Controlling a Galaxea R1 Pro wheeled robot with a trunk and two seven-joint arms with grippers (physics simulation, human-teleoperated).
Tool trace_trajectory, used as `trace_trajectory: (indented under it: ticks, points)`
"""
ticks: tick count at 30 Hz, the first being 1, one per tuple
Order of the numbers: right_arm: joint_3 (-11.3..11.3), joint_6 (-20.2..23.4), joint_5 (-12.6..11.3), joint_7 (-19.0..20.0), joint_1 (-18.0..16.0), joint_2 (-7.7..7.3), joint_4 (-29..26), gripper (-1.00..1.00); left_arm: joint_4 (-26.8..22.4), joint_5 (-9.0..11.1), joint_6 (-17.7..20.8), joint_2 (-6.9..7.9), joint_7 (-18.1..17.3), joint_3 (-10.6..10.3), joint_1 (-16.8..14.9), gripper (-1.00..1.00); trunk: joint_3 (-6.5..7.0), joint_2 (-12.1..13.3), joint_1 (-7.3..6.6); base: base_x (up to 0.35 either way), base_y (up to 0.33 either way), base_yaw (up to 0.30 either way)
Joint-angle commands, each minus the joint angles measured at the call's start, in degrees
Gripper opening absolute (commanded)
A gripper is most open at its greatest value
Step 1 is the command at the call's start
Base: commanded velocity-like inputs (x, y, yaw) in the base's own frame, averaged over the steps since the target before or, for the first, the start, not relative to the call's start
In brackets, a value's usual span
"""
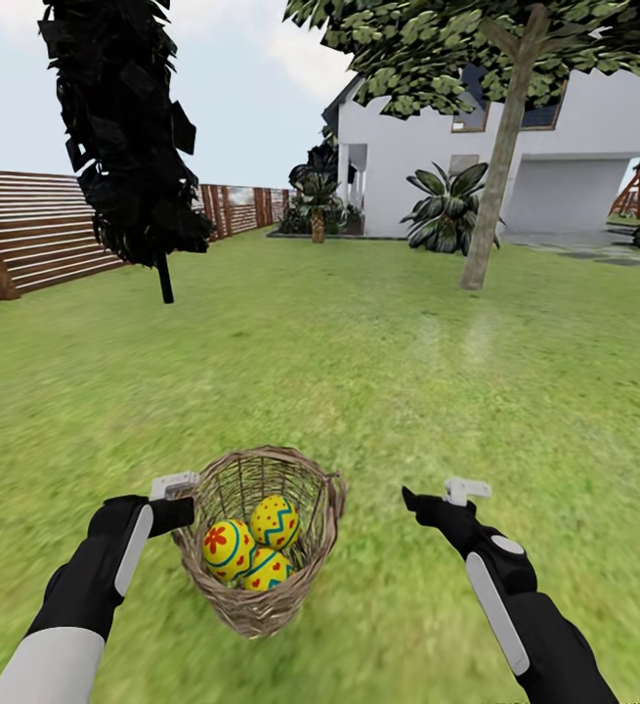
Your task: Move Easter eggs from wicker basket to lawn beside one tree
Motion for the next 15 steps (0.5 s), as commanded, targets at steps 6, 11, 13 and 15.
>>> trace_trajectory:
  ticks: [6,11,13,15]
  points:
    - [0.06,0.2,-0.57,-0.37,0.05,0.01,0.24,1.0,0.24,1.16,0.26,-0.08,0.02,0.06,-0.03,-1.0,0.48,2.39,-1.34,0.0,0.0,-0.063]
    - [0.01,0.2,-0.62,-0.45,0.14,-0.06,0.23,1.0,0.5,1.16,0.26,-0.11,0.01,0.05,-0.35,-1.0,0.93,4.4,-2.43,0.0,0.0,-0.065]
    - [0.0,0.2,-0.64,-0.47,0.15,-0.04,0.28,1.0,0.61,1.16,0.29,-0.13,-0.06,0.05,-0.46,-1.0,1.11,5.2,-2.87,0.0,0.0,-0.06]
    - [0.0,0.18,-0.64,-0.64,0.19,0.01,0.31,1.0,0.62,1.16,0.3,-0.16,-0.06,0.05,-0.47,-1.0,1.28,6.0,-3.31,0.0,0.0,-0.021]
